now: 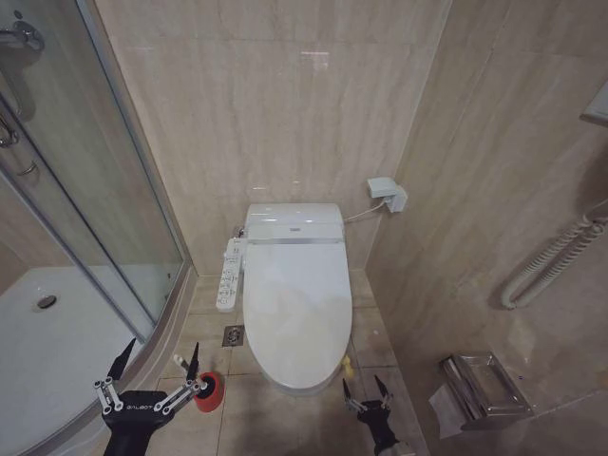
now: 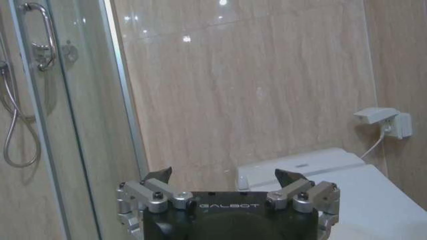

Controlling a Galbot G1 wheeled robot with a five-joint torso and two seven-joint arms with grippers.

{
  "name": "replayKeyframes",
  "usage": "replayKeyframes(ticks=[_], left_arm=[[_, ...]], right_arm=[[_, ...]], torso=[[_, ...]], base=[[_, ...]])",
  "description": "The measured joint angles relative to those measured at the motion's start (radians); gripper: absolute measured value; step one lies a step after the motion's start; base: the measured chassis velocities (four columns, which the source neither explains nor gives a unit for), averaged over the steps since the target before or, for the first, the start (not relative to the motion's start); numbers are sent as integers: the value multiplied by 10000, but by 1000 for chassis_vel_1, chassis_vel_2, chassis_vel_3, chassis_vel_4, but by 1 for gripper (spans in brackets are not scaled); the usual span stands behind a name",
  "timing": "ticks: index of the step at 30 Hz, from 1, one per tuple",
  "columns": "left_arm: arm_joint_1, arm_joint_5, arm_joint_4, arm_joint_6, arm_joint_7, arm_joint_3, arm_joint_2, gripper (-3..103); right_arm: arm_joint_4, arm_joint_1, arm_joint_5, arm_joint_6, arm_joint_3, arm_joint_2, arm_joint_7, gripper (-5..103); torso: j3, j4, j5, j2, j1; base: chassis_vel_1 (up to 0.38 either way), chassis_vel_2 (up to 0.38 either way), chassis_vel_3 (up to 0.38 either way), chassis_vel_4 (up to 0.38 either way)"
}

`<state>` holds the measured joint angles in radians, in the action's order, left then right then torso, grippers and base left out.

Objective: Open the toilet lid, clean the toilet bowl with a toilet brush, close the toilet lid, and flush.

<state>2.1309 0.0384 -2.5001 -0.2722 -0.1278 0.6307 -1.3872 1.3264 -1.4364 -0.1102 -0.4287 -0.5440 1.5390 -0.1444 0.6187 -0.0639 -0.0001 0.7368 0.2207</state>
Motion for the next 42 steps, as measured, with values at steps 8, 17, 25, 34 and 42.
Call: replayKeyframes(ticks=[8, 17, 25, 34, 42], left_arm=[[0, 0, 0, 0, 0, 0, 0, 100], [0, 0, 0, 0, 0, 0, 0, 100], [0, 0, 0, 0, 0, 0, 0, 100], [0, 0, 0, 0, 0, 0, 0, 100], [0, 0, 0, 0, 0, 0, 0, 100]], right_arm=[[-889, 742, 126, -169, -101, -68, 112, 100], [-1517, 1432, 191, -213, -154, -61, 253, 100], [-1558, 1575, 366, -269, -224, -111, 324, 100], [-1594, 1452, 249, -434, -231, -215, 316, 100], [-1624, 1374, 215, -584, -229, -195, 222, 82]], torso=[[0, 0, 0, 0, 0], [0, 1, 1, 0, 0], [0, 0, 1, 0, 0], [0, 0, 1, 0, 0], [0, 0, 1, 0, 0]], base=[[0, 0, 0, 0], [0, 0, 0, 0], [0, 0, 0, 0], [0, 0, 0, 0], [0, 0, 0, 0]])
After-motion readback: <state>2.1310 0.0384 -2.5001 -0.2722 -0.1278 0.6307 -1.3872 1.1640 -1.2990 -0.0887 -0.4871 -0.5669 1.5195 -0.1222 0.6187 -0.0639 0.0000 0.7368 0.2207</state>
